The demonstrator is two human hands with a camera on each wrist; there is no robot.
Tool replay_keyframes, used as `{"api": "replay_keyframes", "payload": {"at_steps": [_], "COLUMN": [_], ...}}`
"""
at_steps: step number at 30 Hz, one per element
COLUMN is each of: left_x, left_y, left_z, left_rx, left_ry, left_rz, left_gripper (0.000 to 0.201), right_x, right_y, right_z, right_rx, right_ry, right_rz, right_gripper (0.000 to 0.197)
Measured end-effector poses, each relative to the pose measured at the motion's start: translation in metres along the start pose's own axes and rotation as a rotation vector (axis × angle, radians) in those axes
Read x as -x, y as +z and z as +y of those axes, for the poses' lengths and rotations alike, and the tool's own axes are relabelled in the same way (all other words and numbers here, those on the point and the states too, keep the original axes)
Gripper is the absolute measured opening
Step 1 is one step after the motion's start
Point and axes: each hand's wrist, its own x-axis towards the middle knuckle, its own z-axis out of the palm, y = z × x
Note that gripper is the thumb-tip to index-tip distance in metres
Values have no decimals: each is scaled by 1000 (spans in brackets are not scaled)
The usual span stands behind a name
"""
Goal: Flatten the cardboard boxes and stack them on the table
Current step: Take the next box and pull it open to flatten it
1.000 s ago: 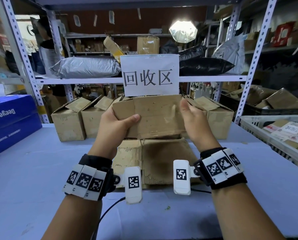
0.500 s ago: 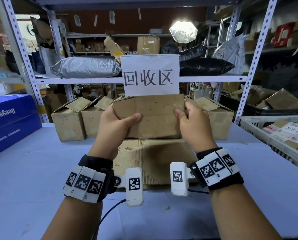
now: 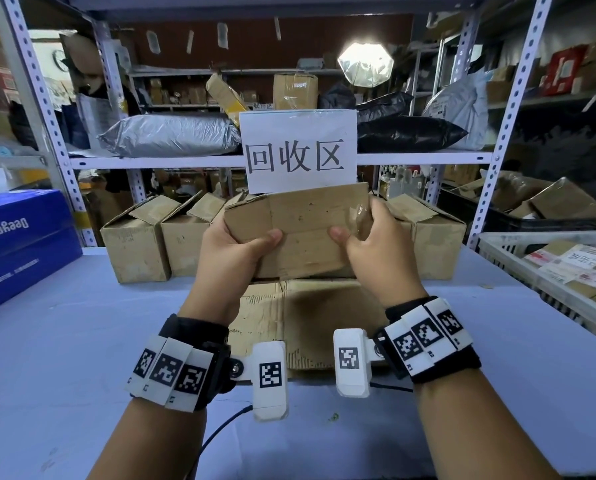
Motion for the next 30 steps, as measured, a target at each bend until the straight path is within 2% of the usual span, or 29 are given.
{"api": "replay_keyframes", "payload": {"at_steps": [1,4,7,8,10,12,16,21,25,27,30], "left_x": [0,-4,-7,-8,-7,-6,-4,-7,-14,-16,-17], "left_y": [-1,-4,-6,-6,-5,-3,-1,-6,-13,-16,-20], "left_z": [1,7,10,10,8,5,2,4,9,9,7], "left_rx": [-2,-34,-57,-56,-49,-39,-48,-56,-101,-120,-139], "left_ry": [1,21,33,33,25,22,30,34,50,46,37], "left_rz": [-2,3,15,17,20,21,10,9,16,23,40], "left_gripper": [31,31,34,34,32,30,31,34,37,35,33], "right_x": [0,1,3,3,5,5,6,5,2,1,-1], "right_y": [-3,-8,-8,-9,-10,-8,1,-3,-7,-9,-13], "right_z": [1,7,8,9,4,1,1,3,7,9,9], "right_rx": [54,160,112,58,-27,-17,-58,-16,-90,-104,-185], "right_ry": [-43,-141,-128,-98,-45,-37,35,-62,-85,-57,3], "right_rz": [27,79,30,9,-54,-108,-26,120,86,67,69], "right_gripper": [21,38,21,22,50,59,41,12,44,45,36]}}
